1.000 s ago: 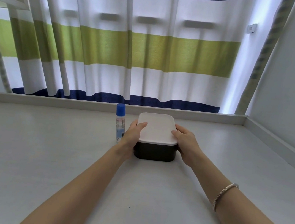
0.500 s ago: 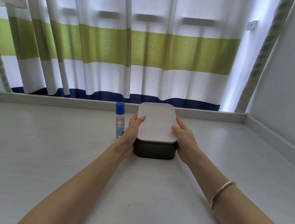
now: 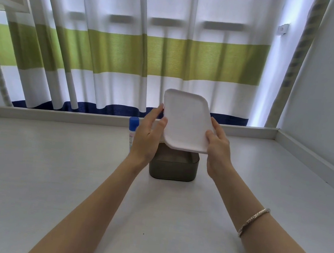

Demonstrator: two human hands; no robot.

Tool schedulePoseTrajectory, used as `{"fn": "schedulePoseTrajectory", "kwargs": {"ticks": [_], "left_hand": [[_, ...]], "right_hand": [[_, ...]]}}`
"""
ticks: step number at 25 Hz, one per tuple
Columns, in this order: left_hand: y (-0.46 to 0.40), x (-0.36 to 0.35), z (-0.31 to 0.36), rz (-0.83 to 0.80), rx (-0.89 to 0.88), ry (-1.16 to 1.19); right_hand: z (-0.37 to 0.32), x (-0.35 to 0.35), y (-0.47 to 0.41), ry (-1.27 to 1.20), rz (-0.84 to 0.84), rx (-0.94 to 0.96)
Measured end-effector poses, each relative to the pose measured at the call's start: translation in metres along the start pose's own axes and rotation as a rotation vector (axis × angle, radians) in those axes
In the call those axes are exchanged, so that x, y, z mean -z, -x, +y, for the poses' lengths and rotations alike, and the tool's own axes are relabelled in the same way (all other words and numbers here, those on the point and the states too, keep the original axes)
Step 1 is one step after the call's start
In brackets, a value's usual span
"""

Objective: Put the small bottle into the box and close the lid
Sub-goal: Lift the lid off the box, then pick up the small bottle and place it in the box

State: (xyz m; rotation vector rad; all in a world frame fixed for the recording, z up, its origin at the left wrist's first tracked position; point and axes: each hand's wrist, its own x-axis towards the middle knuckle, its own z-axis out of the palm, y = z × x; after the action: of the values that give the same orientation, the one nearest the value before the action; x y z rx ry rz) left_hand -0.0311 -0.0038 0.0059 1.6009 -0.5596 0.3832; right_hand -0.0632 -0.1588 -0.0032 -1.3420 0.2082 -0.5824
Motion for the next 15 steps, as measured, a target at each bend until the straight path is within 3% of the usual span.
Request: {"fn": "schedulePoseTrajectory", "kwargs": {"ticks": [2,4,6,9,15], "left_hand": [[0.001,0.009,-0.001,0.251,-0.250,-0.273],[0.000,0.016,-0.010,0.414,-0.307,-0.453],[-0.003,0.021,-0.023,0.433,-0.144,-0.473],[-0.005,0.024,-0.042,0.332,0.125,-0.417],[-0.001,0.024,-0.053,0.314,0.261,-0.418]], "right_hand": [[-0.001,0.006,-0.004,-0.094,0.063,-0.059],[0.000,0.011,-0.007,-0.184,0.125,-0.147],[0.002,0.016,-0.010,-0.237,0.184,-0.243],[0.006,0.019,-0.012,-0.264,0.224,-0.332],[0.010,0.022,-0.010,-0.308,0.234,-0.424]]}}
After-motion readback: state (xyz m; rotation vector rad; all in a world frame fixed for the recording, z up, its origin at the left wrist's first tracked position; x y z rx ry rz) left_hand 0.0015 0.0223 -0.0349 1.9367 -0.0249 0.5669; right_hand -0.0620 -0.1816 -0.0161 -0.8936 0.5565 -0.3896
